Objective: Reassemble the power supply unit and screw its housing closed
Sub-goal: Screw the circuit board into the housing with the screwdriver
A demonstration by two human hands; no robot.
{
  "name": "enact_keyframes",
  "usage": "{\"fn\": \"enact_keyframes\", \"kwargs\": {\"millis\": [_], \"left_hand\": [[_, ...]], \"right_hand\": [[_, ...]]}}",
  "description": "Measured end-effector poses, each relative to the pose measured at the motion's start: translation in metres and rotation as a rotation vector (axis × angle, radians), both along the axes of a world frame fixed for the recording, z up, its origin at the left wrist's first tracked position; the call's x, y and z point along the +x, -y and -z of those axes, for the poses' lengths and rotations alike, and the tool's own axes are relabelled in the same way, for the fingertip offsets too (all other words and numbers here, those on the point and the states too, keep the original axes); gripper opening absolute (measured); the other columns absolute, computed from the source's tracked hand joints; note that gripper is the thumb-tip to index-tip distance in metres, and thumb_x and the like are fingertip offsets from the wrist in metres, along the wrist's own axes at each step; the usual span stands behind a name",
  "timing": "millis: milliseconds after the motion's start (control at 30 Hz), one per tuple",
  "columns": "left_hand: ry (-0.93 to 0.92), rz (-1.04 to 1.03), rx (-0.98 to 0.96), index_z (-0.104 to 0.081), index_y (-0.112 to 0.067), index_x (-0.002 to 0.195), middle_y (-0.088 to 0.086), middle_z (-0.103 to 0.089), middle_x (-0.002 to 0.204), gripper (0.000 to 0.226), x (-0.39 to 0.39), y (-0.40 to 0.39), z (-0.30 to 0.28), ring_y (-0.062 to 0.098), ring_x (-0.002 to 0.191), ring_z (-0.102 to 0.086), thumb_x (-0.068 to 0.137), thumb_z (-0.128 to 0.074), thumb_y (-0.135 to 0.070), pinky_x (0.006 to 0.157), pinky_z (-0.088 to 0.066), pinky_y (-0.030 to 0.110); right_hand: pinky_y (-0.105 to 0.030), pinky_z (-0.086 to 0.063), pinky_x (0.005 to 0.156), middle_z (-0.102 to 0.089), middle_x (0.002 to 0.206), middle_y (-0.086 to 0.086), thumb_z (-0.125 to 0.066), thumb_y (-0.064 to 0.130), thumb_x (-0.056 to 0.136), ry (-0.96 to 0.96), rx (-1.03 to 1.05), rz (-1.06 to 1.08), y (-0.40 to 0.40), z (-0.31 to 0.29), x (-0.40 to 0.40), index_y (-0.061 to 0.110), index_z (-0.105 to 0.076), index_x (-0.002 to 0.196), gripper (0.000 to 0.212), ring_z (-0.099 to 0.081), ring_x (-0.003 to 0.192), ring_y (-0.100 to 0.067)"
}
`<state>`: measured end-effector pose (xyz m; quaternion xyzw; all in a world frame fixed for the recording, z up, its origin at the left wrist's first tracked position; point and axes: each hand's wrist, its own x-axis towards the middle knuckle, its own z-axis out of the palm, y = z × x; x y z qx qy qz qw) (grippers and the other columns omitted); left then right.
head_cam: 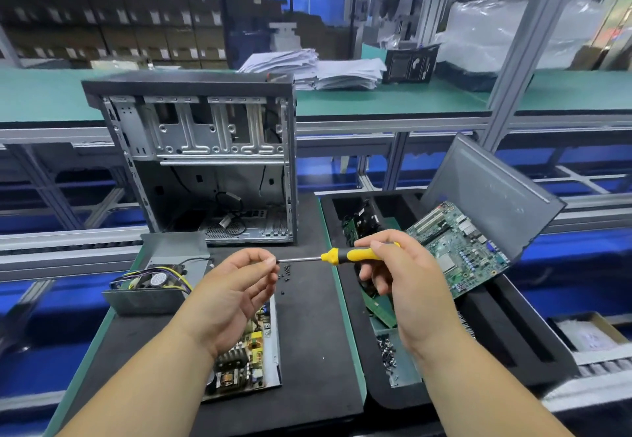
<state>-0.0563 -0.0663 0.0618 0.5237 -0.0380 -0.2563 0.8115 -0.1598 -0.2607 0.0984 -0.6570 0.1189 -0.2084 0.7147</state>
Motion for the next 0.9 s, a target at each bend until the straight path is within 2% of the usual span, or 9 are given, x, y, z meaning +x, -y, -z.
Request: {"fn": "enact_keyframes", "kwargs": {"millis": [267,500,633,767,900], "left_hand": [[0.068,0.066,0.008,-0.067,-0.014,0.076,0.003,-0.066,0.075,0.010,-0.021,-0.001,-0.019,0.010,0.064,-0.063,0.069,-0.073,-0.013,0.059,-0.055,0.018],[0.078,-0.006,0.022,-0.064,-0.011,0.081,0.003,-0.064,0.074,0.012,-0.016,-0.015,-0.010,0.010,0.065,-0.062,0.071,-0.071,-0.011,0.060,-0.055,0.017],[0.131,-0.061,0.056,-0.064,-0.009,0.086,0.004,-0.064,0.075,0.013,-0.002,-0.027,-0.006,0.010,0.067,-0.062,0.075,-0.070,-0.010,0.064,-0.054,0.016],[0.202,-0.071,0.134,-0.063,-0.009,0.088,0.000,-0.065,0.073,0.011,0.019,-0.040,-0.001,0.009,0.068,-0.060,0.087,-0.064,0.002,0.067,-0.053,0.016],[0.217,-0.073,0.157,-0.064,-0.009,0.092,0.000,-0.065,0.074,0.010,0.043,-0.052,0.005,0.011,0.071,-0.059,0.088,-0.064,0.000,0.073,-0.050,0.020]], "right_hand": [[-0.021,-0.039,0.053,-0.068,0.072,-0.005,-0.052,0.028,0.082,0.049,-0.040,0.014,0.012,-0.012,-0.013,0.019,-0.070,0.079,0.020,-0.052,0.064,-0.017],[-0.015,-0.039,0.048,-0.063,0.063,-0.005,-0.053,0.029,0.079,0.002,0.023,-0.022,-0.006,0.000,0.003,0.017,-0.070,0.078,0.020,-0.045,0.050,-0.010],[-0.017,-0.036,0.047,-0.061,0.062,-0.008,-0.056,0.030,0.077,-0.023,0.084,-0.023,-0.019,0.007,0.024,0.023,-0.073,0.074,0.019,-0.040,0.049,-0.012],[-0.016,-0.036,0.048,-0.061,0.064,-0.008,-0.057,0.031,0.077,-0.045,0.093,-0.031,-0.032,0.013,0.046,0.019,-0.074,0.080,0.021,-0.041,0.052,-0.013],[-0.019,-0.036,0.050,-0.061,0.064,-0.007,-0.057,0.034,0.075,-0.069,0.051,-0.021,-0.046,0.014,0.070,0.017,-0.074,0.082,0.025,-0.040,0.053,-0.014]]}}
